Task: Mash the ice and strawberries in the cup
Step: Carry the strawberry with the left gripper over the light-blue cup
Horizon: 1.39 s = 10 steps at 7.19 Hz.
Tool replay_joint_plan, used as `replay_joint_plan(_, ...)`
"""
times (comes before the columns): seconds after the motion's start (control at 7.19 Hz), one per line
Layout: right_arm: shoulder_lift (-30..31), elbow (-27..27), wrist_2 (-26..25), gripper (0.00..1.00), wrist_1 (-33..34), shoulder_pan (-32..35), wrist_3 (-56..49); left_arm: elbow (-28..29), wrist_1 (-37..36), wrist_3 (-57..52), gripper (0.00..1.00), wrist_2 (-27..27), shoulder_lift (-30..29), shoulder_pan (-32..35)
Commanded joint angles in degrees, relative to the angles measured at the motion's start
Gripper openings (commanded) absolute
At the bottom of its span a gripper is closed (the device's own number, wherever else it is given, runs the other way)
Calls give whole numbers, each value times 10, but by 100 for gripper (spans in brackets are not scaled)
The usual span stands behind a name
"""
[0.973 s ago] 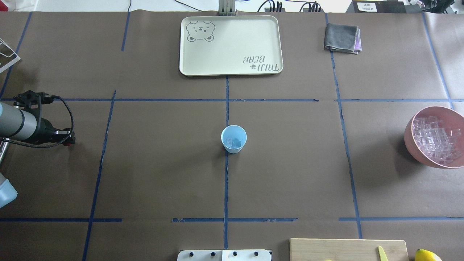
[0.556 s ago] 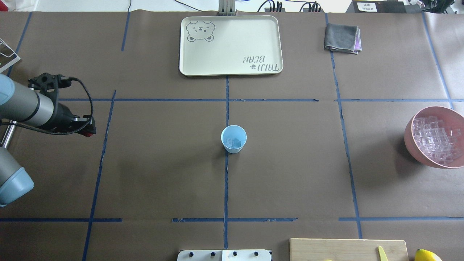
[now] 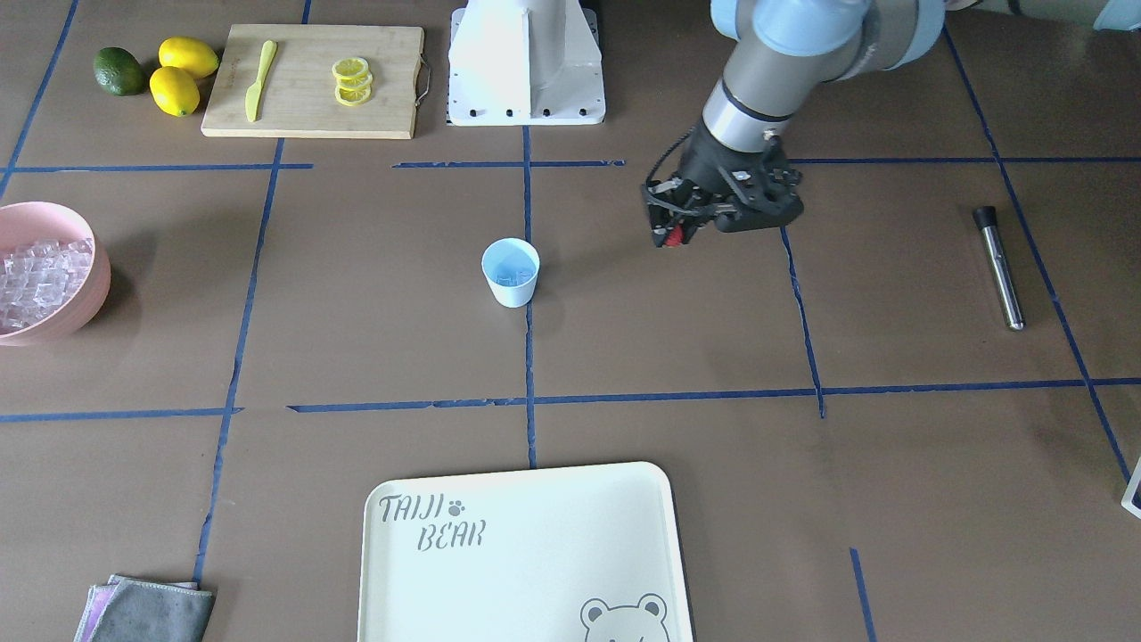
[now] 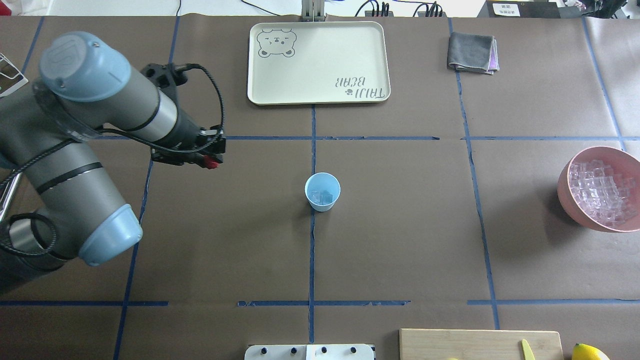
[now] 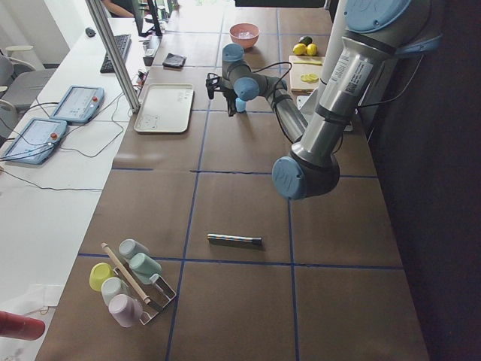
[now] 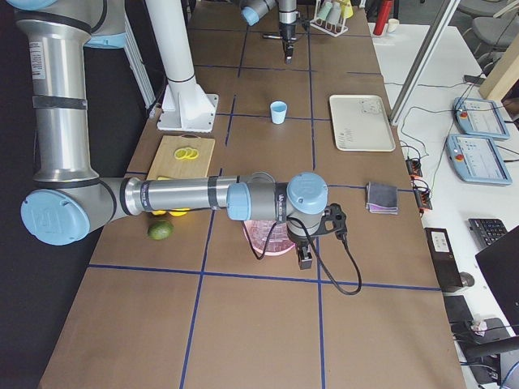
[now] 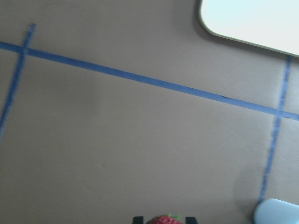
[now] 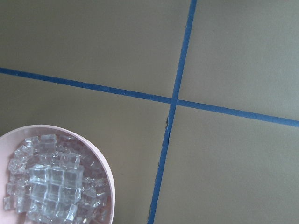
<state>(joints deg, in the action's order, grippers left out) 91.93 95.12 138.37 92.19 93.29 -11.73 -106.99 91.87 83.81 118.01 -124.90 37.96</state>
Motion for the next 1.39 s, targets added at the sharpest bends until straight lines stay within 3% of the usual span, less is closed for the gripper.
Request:
replay_joint_plan(0.0, 28, -2, -1, 99, -33, 4, -3, 78, 1, 61, 1, -42, -104, -53)
replay_joint_plan(0.28, 29, -3, -1, 99, -34, 4, -1, 138, 42, 72, 2, -68, -129, -73)
replay_joint_plan(0.97, 27, 1, 1, 99, -35, 4, 16, 172, 53, 73, 6, -71, -140, -75)
replay_joint_plan(1.11, 26, 1, 1, 99, -35, 4, 16, 176, 54, 73, 12, -72, -144, -75)
replay_joint_plan(1.25, 24, 2, 1, 99, -35, 4, 17, 177, 53, 72, 52, -71, -145, -75)
